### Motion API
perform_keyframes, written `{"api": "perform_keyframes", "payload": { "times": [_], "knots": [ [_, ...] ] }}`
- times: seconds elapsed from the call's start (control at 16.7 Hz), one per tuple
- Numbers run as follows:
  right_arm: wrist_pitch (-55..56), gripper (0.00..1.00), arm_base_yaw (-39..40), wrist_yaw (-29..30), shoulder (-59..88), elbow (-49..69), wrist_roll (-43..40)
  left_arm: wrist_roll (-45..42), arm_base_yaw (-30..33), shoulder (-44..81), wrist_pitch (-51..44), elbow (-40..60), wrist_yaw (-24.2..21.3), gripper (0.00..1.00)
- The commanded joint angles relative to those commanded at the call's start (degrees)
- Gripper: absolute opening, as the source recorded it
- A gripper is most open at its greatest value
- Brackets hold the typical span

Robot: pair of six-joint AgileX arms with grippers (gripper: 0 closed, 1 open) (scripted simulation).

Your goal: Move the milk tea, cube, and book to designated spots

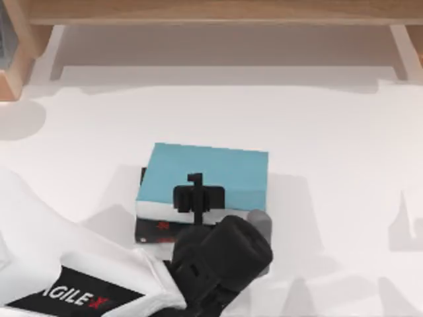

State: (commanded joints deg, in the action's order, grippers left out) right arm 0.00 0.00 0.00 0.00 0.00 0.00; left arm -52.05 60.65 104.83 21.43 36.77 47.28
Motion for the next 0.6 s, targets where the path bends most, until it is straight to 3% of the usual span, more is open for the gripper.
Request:
{"api": "perform_keyframes", "payload": {
  "times": [0.24, 0.6],
  "knots": [
    [0.00, 1.00, 0.00, 0.00, 0.00, 0.00, 0.00, 0.00, 0.00, 0.00, 0.00, 0.00, 0.00, 0.98],
    [0.00, 1.00, 0.00, 0.00, 0.00, 0.00, 0.00, 0.00, 0.00, 0.00, 0.00, 0.00, 0.00, 1.00]
  ]
}}
